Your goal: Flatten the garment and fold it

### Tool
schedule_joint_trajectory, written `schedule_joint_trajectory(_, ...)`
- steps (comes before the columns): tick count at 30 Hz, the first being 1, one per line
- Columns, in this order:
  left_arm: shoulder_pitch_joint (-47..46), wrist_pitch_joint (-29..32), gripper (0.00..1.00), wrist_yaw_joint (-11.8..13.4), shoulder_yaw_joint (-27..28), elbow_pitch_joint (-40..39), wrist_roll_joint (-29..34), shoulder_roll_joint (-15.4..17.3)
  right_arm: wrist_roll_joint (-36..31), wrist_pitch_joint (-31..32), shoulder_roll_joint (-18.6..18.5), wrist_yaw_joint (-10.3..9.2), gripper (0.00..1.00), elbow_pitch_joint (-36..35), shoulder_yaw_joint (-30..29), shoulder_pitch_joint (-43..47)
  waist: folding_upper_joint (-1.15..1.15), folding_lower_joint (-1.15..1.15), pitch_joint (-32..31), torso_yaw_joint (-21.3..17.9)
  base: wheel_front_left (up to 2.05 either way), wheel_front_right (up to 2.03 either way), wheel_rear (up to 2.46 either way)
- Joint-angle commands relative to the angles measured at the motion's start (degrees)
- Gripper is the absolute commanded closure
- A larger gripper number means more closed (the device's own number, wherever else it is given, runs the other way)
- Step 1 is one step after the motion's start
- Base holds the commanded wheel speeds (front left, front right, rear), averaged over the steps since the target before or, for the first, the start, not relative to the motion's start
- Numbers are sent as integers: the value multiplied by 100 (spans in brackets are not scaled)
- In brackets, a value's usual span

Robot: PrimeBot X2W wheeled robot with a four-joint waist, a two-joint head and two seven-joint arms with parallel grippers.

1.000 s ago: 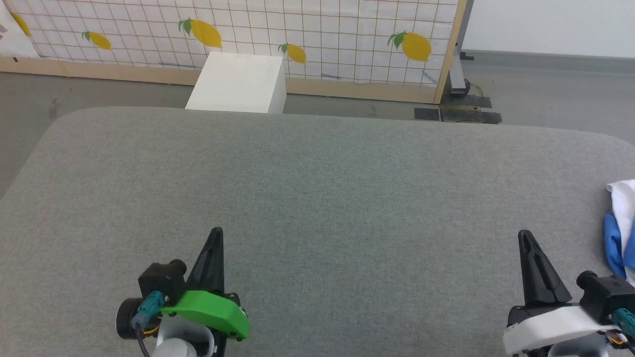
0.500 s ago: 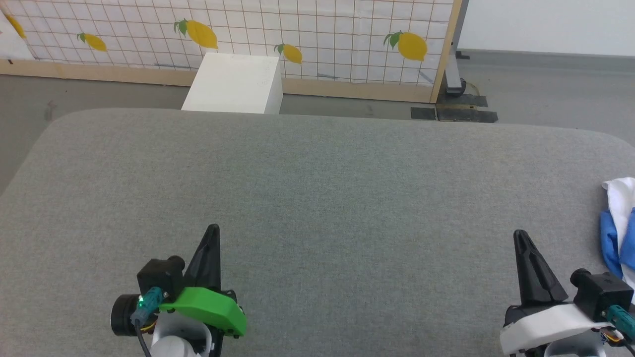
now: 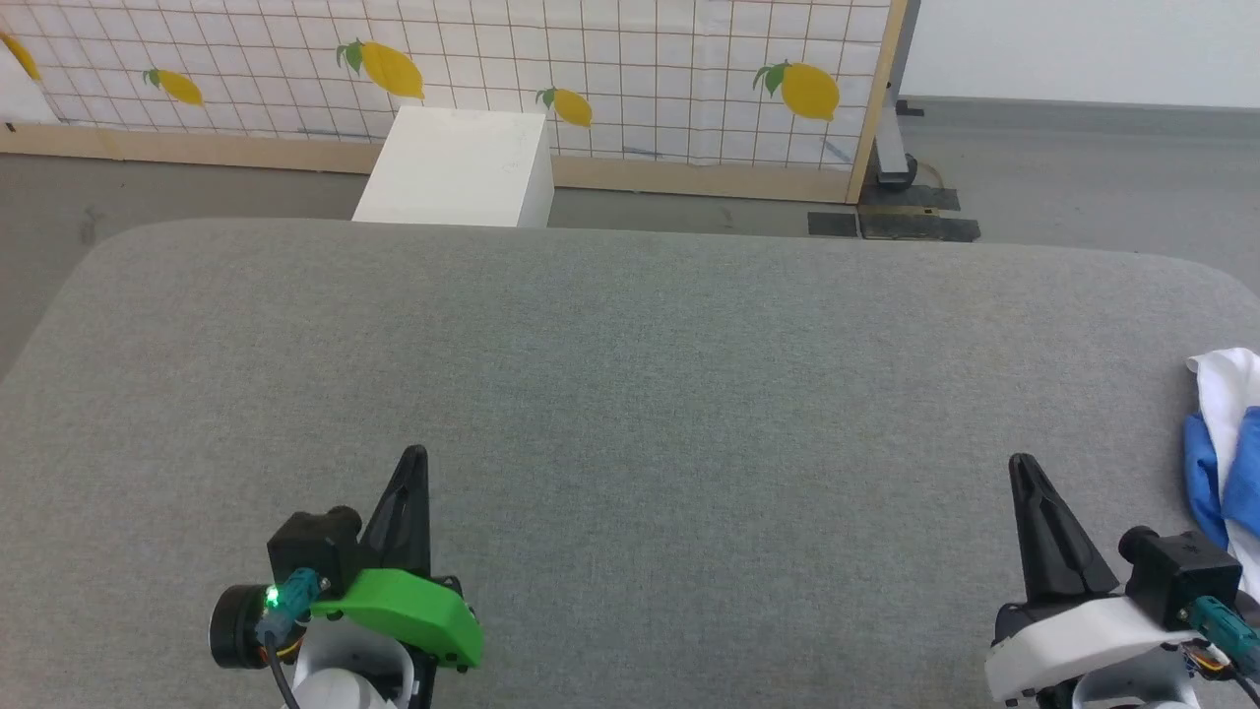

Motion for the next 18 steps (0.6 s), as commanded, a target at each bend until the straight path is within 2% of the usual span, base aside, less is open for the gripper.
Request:
schedule_joint_trajectory(1,90,40,100,39,26,-53,115,-11,-53,29,3,-3,100,3,18,-103,0,0,0,-5,0,0,0)
schedule_joint_trajectory(18,147,238,100,82,119,-245,327,-15,-202,158,4,-4,100,4,77,-171,0,0,3,-71,0,0,0)
